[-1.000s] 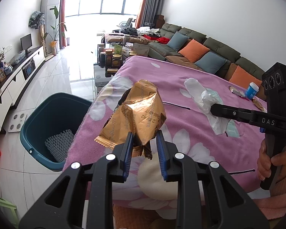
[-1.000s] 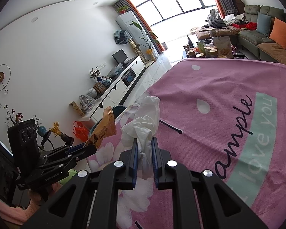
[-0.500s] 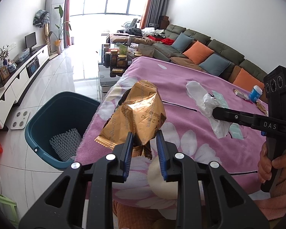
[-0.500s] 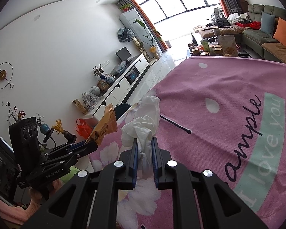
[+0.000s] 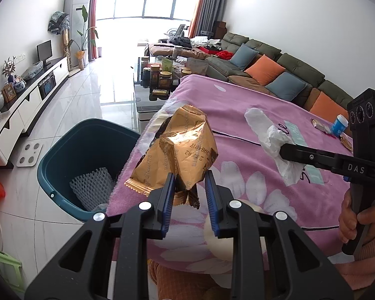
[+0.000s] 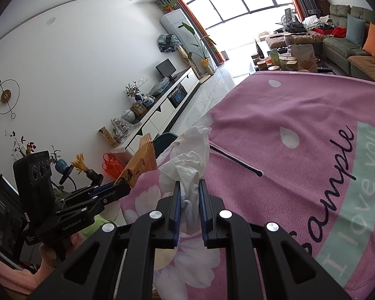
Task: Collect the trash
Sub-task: 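Carry the gold wrapper and white tissue over the teal bin with both grippers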
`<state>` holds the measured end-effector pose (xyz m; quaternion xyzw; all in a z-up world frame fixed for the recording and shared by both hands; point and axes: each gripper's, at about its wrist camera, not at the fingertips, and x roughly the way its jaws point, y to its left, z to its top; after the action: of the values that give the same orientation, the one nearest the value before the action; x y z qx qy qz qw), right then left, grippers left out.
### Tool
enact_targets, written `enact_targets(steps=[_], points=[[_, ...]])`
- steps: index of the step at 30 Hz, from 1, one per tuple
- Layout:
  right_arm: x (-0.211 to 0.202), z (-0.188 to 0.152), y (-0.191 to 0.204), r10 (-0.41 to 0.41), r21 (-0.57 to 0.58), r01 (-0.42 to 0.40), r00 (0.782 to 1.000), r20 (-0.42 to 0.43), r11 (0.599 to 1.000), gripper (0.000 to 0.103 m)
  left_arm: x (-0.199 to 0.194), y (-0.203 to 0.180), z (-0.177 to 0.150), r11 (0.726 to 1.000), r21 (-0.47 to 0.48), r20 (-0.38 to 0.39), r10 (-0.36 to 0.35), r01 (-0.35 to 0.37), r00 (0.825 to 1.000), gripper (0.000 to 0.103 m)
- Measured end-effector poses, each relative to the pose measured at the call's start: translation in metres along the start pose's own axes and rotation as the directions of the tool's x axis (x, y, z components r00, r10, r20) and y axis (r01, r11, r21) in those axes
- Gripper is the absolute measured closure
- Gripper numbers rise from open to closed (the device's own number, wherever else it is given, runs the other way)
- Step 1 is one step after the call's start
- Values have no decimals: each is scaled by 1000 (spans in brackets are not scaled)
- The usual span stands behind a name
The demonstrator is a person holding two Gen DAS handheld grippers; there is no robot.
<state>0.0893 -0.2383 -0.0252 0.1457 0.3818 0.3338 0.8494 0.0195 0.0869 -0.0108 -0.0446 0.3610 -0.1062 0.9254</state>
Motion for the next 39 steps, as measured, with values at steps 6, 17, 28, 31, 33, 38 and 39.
enact_targets(steps=[6, 17, 28, 31, 33, 38, 39], points=[[5, 1, 2, 8, -5, -8, 1000, -7, 1000, 91, 1, 1, 0, 1000, -8, 1, 7, -7, 1000, 78], [11, 4, 6, 25, -17, -25, 1000, -14, 1000, 91, 2, 5, 1, 1000, -24, 7, 21, -21, 1000, 78], [19, 8, 10, 47, -33, -48, 998, -30, 998, 91, -1, 18, 1, 998, -48, 18, 42, -41, 999, 78], [22, 8, 13, 49, -40, -51, 998, -36, 998, 91, -3, 19, 1, 998, -52, 21, 48, -47, 999, 78], [23, 9, 14, 52, -42, -54, 998, -40, 998, 91, -4, 20, 1, 997, -55, 23, 52, -50, 998, 78], [27, 12, 17, 57, -53, -60, 997, -48, 997, 91, -5, 23, 3, 996, -64, 27, 61, -59, 998, 78], [28, 12, 16, 60, -53, -63, 997, -50, 997, 91, -6, 24, 2, 996, -66, 28, 63, -61, 998, 78]])
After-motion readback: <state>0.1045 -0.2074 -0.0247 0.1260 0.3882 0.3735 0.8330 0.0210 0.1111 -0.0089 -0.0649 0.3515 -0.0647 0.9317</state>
